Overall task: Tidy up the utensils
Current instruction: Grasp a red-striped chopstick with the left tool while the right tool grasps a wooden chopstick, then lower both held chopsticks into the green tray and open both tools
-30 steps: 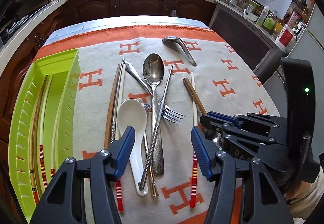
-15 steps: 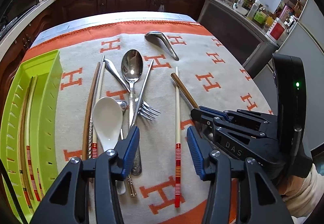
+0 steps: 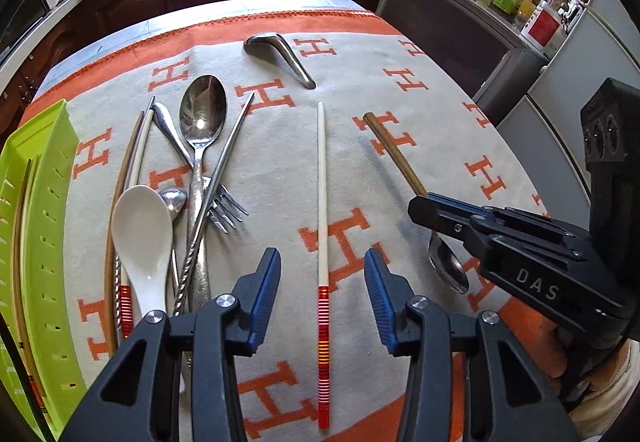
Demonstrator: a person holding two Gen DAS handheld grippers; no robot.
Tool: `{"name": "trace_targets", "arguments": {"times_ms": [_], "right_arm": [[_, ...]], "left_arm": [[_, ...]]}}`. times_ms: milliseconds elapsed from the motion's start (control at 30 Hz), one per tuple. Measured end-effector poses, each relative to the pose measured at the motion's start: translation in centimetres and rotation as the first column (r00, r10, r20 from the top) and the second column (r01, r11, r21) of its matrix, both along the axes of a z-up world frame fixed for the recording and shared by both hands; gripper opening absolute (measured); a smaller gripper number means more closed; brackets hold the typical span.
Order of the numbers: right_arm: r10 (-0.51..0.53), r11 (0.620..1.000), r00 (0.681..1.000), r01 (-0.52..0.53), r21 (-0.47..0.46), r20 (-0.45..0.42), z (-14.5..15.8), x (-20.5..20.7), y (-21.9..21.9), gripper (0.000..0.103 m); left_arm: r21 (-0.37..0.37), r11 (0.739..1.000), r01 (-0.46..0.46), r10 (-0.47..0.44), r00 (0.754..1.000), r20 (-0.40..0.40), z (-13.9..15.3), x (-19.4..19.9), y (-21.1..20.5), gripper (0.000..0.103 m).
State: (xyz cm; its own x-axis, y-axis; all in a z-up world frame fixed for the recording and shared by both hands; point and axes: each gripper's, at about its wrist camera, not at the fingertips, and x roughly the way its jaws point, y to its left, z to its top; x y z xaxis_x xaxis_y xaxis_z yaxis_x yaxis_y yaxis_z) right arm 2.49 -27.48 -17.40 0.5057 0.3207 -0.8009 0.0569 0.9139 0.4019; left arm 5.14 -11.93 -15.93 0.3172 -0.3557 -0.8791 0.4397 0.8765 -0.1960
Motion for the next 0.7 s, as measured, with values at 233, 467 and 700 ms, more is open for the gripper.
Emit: {"name": "trace_targets", "arguments": {"times_ms": [233, 467, 700], "right_arm": [[-0.029, 0.999, 1.0, 0.028, 0.04, 0.01, 0.3, -0.7, -1.7, 0.006], [-0.035, 0.998, 0.999, 0.034, 0.057, 0.014, 0.2, -1.2, -2.2, 0.006], [-0.019, 0.998, 0.999, 0.017, 0.055, 0.035, 1.1, -1.6, -1.8, 0.006]], "left_arm": [[0.071, 0.997, -0.001, 0.0, 1.0, 0.017, -1.1, -0.4, -2.0, 0.028], [0.075, 0.996, -0.041, 0.038, 0.998, 0.044, -1.1, -0.5, -1.9, 0.004], [0.011, 0.996, -0.09, 0.089, 0.995, 0.042, -0.1, -0.7, 0.1, 0.003]]}}
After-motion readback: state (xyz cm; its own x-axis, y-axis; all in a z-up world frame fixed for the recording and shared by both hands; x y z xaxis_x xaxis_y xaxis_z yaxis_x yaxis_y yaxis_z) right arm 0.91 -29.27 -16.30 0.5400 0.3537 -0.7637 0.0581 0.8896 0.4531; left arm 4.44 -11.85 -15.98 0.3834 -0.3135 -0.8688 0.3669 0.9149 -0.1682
